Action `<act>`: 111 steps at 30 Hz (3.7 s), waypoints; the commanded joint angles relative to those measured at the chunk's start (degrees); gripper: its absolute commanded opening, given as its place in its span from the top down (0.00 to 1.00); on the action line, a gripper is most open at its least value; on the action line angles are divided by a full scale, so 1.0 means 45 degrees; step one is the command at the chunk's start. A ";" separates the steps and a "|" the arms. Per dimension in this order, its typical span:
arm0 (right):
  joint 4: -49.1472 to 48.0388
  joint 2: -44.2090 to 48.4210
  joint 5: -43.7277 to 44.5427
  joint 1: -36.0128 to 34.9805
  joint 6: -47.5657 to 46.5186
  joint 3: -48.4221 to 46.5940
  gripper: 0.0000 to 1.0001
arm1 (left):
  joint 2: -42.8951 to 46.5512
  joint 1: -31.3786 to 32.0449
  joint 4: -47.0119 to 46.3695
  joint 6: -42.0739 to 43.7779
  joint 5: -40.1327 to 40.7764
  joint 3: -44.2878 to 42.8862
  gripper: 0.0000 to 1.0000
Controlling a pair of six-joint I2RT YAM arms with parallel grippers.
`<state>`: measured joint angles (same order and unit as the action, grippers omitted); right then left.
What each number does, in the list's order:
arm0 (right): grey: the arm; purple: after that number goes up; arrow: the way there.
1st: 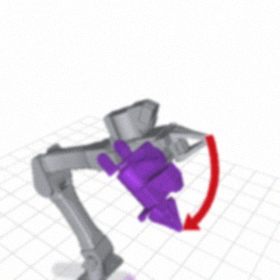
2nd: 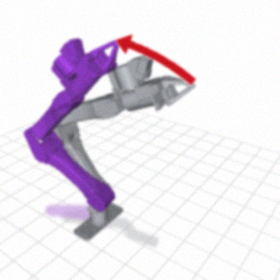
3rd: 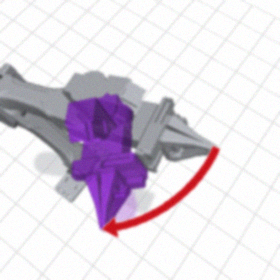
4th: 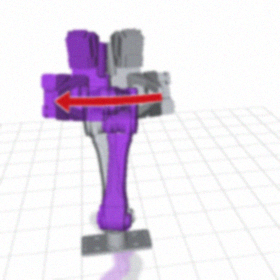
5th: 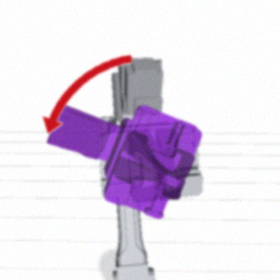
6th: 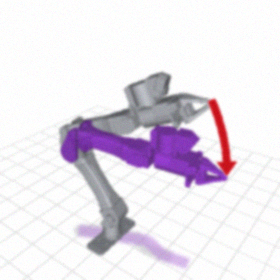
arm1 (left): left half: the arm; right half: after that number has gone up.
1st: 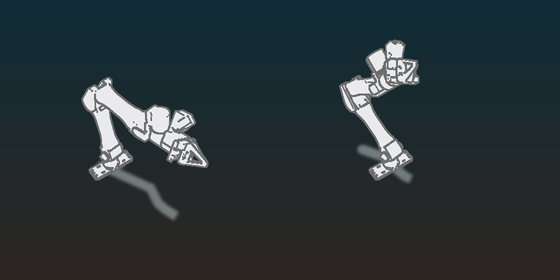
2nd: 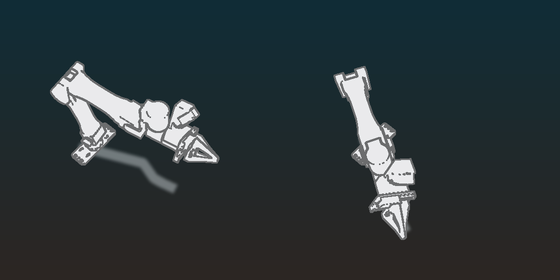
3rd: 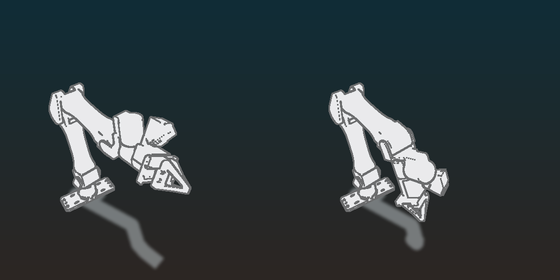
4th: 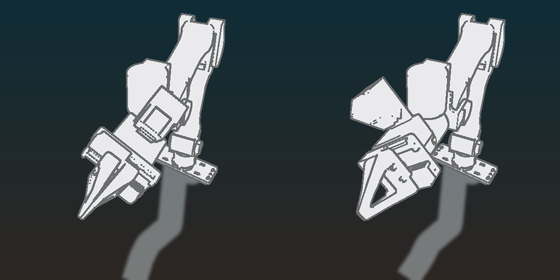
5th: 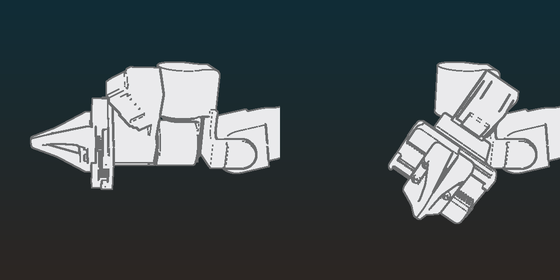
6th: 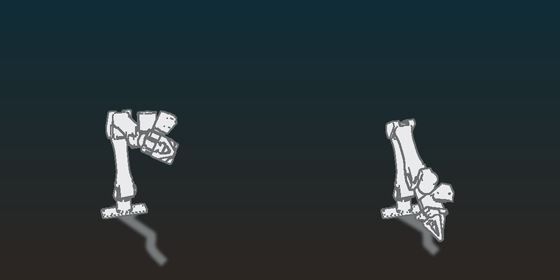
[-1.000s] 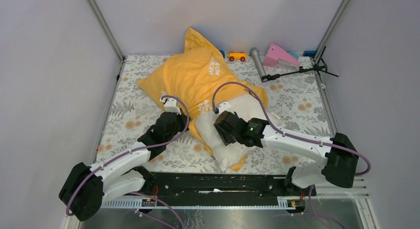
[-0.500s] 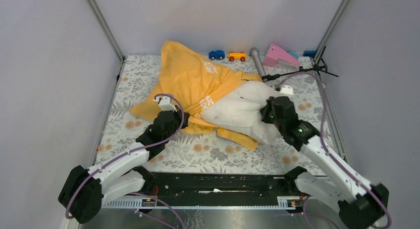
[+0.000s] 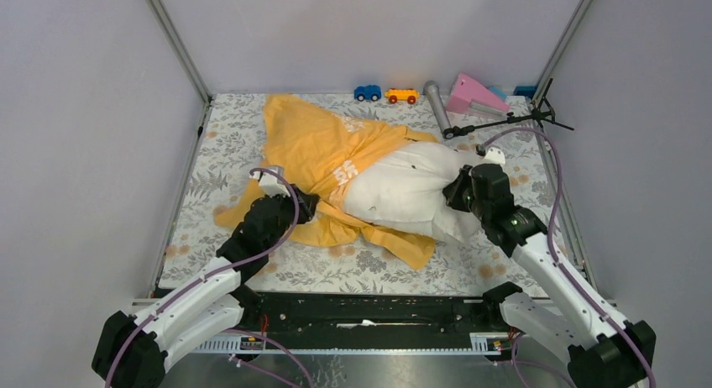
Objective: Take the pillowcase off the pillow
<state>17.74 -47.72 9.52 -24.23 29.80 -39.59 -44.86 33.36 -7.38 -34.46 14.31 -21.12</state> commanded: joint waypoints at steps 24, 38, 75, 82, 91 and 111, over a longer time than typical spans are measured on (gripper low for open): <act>-0.2115 -0.2531 -0.2674 0.0346 0.1914 -0.5471 1.00 | -0.0942 0.5091 -0.3767 -0.3793 -0.1015 0.1780 0.01; -0.1196 -0.1680 -0.2308 0.0345 0.1742 -0.5965 1.00 | -0.5585 0.5111 -0.6879 -0.4677 0.1385 0.0930 0.19; 0.2265 -0.4116 -0.3797 -0.1943 -0.4234 -0.9621 0.00 | 0.0809 -0.1145 0.0089 0.0373 -0.2881 -0.2523 1.00; 0.3333 -0.6043 0.0205 -0.6806 -0.6535 -1.0419 0.00 | 0.1071 -0.1145 0.0161 0.0453 -0.2593 -0.2415 1.00; 0.3461 -0.7921 0.4204 -0.8044 -0.7954 -1.0495 0.01 | 0.1104 -0.1145 0.0288 0.0518 -0.2574 -0.2381 1.00; -0.0759 -0.3051 0.7546 -0.6003 -0.4902 -0.5500 1.00 | 0.4336 -0.1145 0.3673 -0.0135 0.3012 -0.2293 1.00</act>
<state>22.35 -76.05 38.26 -58.96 2.22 -69.60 -34.85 28.45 4.73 -33.54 13.50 -30.28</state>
